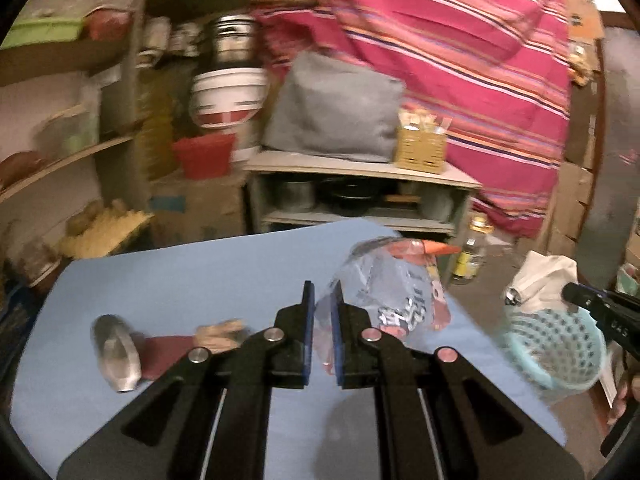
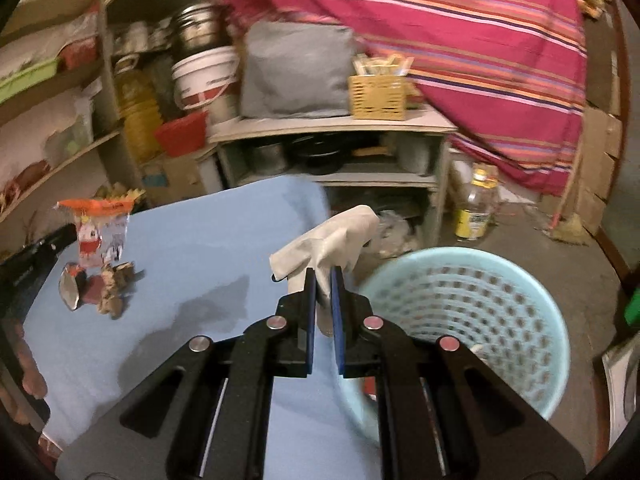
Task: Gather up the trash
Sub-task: 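Carry the clear bag and white cloth to the basket and open both tools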
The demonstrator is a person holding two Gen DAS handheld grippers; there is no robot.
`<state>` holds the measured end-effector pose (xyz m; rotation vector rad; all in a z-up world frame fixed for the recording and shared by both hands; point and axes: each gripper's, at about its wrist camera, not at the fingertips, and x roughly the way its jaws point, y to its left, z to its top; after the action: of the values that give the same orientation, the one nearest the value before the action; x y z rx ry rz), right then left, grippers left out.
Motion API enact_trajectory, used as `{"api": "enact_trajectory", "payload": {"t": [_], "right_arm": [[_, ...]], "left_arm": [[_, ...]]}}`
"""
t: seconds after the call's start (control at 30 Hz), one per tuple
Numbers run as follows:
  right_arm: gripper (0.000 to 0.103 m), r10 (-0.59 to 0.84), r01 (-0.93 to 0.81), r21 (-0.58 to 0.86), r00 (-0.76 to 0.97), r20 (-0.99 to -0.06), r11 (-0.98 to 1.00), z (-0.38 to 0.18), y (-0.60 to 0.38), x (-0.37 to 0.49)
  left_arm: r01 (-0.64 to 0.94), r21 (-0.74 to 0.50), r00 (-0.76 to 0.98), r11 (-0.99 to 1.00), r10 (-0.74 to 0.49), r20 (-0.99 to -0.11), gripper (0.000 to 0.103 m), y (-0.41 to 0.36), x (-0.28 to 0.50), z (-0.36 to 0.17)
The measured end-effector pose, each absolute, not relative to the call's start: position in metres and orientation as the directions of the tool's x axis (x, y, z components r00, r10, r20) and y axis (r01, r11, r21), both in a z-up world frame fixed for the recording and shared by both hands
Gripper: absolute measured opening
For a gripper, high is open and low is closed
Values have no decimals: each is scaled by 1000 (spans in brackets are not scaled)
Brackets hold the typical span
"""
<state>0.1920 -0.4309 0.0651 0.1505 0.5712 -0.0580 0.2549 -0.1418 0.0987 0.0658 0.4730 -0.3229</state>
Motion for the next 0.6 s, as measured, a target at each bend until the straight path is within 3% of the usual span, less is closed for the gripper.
{"api": "enact_trajectory", "payload": {"t": [0.4, 0.6], "right_arm": [[9, -137, 265, 157, 821, -554, 951, 52, -542, 135], [9, -154, 311, 193, 812, -563, 931, 40, -574, 125]], "left_arm": [[557, -18, 728, 830, -499, -470, 8, -311, 230, 91], [603, -20, 677, 798, -525, -516, 8, -367, 230, 68]]}}
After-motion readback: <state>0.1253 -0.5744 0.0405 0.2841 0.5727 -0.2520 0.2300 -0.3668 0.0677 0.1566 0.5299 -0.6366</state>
